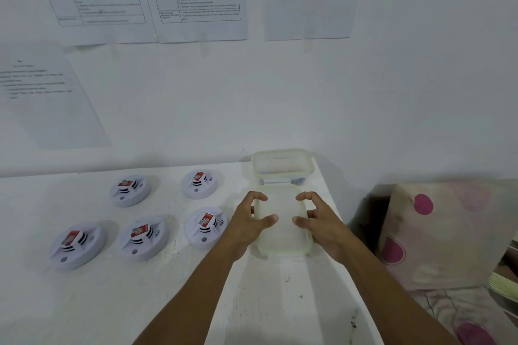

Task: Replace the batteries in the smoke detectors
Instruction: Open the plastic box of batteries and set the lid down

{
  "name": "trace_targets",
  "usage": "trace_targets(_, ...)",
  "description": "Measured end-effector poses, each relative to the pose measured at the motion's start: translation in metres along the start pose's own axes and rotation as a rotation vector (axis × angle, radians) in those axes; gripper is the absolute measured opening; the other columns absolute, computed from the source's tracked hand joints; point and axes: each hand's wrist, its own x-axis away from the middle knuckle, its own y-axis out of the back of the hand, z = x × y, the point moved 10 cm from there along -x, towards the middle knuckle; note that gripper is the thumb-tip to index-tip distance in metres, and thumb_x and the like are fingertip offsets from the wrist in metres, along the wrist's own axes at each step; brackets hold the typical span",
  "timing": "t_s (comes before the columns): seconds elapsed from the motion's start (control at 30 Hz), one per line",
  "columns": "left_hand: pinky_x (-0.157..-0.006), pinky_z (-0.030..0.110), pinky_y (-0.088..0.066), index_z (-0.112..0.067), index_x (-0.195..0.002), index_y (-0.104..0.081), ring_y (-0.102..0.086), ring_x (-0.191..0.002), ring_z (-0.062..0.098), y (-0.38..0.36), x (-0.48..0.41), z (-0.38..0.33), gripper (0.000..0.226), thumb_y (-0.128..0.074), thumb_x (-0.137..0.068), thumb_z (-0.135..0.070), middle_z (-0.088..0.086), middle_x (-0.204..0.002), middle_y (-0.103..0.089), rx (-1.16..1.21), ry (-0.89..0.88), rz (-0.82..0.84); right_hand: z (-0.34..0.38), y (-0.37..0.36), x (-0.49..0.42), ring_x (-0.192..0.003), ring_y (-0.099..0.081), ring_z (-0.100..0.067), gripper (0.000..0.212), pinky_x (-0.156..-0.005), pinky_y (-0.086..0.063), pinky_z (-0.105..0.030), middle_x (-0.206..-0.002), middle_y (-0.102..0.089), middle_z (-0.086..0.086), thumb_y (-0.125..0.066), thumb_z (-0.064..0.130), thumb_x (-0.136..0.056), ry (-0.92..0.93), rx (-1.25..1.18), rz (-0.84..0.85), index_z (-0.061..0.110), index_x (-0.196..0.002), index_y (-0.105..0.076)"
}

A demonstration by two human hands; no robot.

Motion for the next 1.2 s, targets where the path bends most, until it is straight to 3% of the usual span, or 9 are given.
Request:
trace_targets(0.17, -0.076, 0.035, -0.058, -0.025, -0.108, -0.053, -0.059, -0.094, 0.018, -0.002, -0.002, -0.004, 0.032, -0.074, -0.085, -0.017, 0.003, -0.110, -0.060, -0.044, -0.019, 0.022, 0.000, -0.001, -0.001, -0.105, -0.061, -0.035, 0.033, -0.084, -0.059, -0.047, -0.109, -0.061, -0.011, -0.064, 0.012, -0.091, 0.009, -0.002, 0.014, 0.036, -0.108, -0.050)
trace_targets(0.33, -0.095, 0.047, -0.053, -0.036, -0.099, -0.057, -0.055, -0.110, 0.017, 0.004, -0.004, -0.003, 0.025, -0.075, -0.082, -0.036, -0.013, -0.118, -0.058, -0.171, -0.117, -0.040, 0.012, 0.005, 0.000, -0.103, -0.056, -0.026, 0.024, -0.075, -0.058, -0.032, -0.107, -0.052, 0.000, -0.067, 0.022, -0.091, 0.101, 0.127, -0.054, 0.034, -0.106, -0.053)
trace_targets(0.43, -0.094, 0.033, -0.045, -0.044, -0.112, -0.054, -0.047, -0.113, 0.016, 0.008, -0.003, -0.002, 0.036, -0.072, -0.082, -0.047, -0.006, -0.123, -0.048, -0.333, -0.117, -0.089, 0.013, 0.010, 0.006, -0.098, -0.058, -0.021, 0.025, -0.078, -0.061, -0.035, -0.107, -0.054, 0.001, -0.069, 0.028, -0.089, 0.113, 0.173, -0.113, 0.034, -0.108, -0.053)
trace_targets(0.57, -0.092, 0.026, -0.038, -0.039, -0.122, -0.053, -0.046, -0.110, 0.014, 0.010, 0.003, -0.013, 0.043, -0.069, -0.083, -0.050, -0.002, -0.117, -0.045, -0.530, -0.202, -0.169, 0.025, 0.019, 0.013, -0.091, -0.059, -0.016, 0.039, -0.082, -0.057, -0.034, -0.098, -0.056, 0.008, -0.073, 0.028, -0.085, 0.164, 0.289, -0.227, 0.034, -0.116, -0.050)
trace_targets(0.73, -0.082, 0.023, -0.044, -0.033, -0.122, -0.056, -0.054, -0.085, 0.007, 0.012, 0.020, -0.022, 0.028, -0.052, -0.096, -0.043, 0.000, -0.112, -0.064, -0.688, -0.324, -0.220, 0.035, 0.028, 0.007, -0.096, -0.059, -0.020, 0.043, -0.085, -0.054, -0.034, -0.106, -0.059, 0.003, -0.067, 0.021, -0.089, 0.160, 0.387, -0.178, 0.037, -0.123, -0.047)
trace_targets(0.87, -0.094, 0.036, -0.047, -0.032, -0.139, -0.043, -0.053, -0.113, 0.018, 0.024, 0.024, -0.030, 0.062, -0.062, -0.084, -0.055, -0.001, -0.124, -0.056, -0.887, -0.341, -0.315, 0.054, 0.030, -0.005, -0.078, -0.064, -0.017, 0.048, -0.072, -0.052, -0.023, -0.101, -0.065, 0.001, -0.064, 0.007, -0.088, 0.262, 0.577, -0.063, 0.038, -0.123, -0.051)
trace_targets(1.0, -0.111, 0.044, -0.030, -0.037, -0.151, -0.022, -0.023, -0.141, 0.021, 0.015, 0.006, -0.030, 0.095, -0.074, -0.074, -0.058, -0.002, -0.154, -0.025, -0.885, -0.248, -0.038, 0.067, 0.012, -0.010, -0.088, -0.064, -0.021, 0.050, -0.069, -0.049, -0.016, -0.106, -0.067, 0.005, -0.061, 0.004, -0.089, 0.356, 0.734, 0.059, 0.034, -0.128, -0.051)
trace_targets(1.1, -0.112, 0.039, -0.035, -0.034, -0.149, -0.028, -0.033, -0.138, 0.017, 0.011, -0.002, -0.020, 0.095, -0.077, -0.071, -0.057, -0.004, -0.154, -0.032, -0.799, -0.163, 0.081, 0.072, 0.005, -0.012, -0.092, -0.061, -0.017, 0.055, -0.082, -0.050, -0.023, -0.114, -0.064, 0.004, -0.069, 0.016, -0.088, 0.389, 0.745, 0.005, 0.033, -0.134, -0.047)
trace_targets(1.2, -0.101, 0.028, -0.037, -0.031, -0.144, -0.038, -0.039, -0.128, 0.012, 0.015, 0.001, -0.013, 0.090, -0.080, -0.069, -0.056, -0.003, -0.143, -0.037, -0.707, -0.122, 0.025, 0.062, 0.015, -0.006, -0.101, -0.057, -0.013, 0.058, -0.090, -0.046, -0.028, -0.120, -0.058, 0.005, -0.072, 0.033, -0.085, 0.348, 0.730, -0.122, 0.033, -0.137, -0.045)
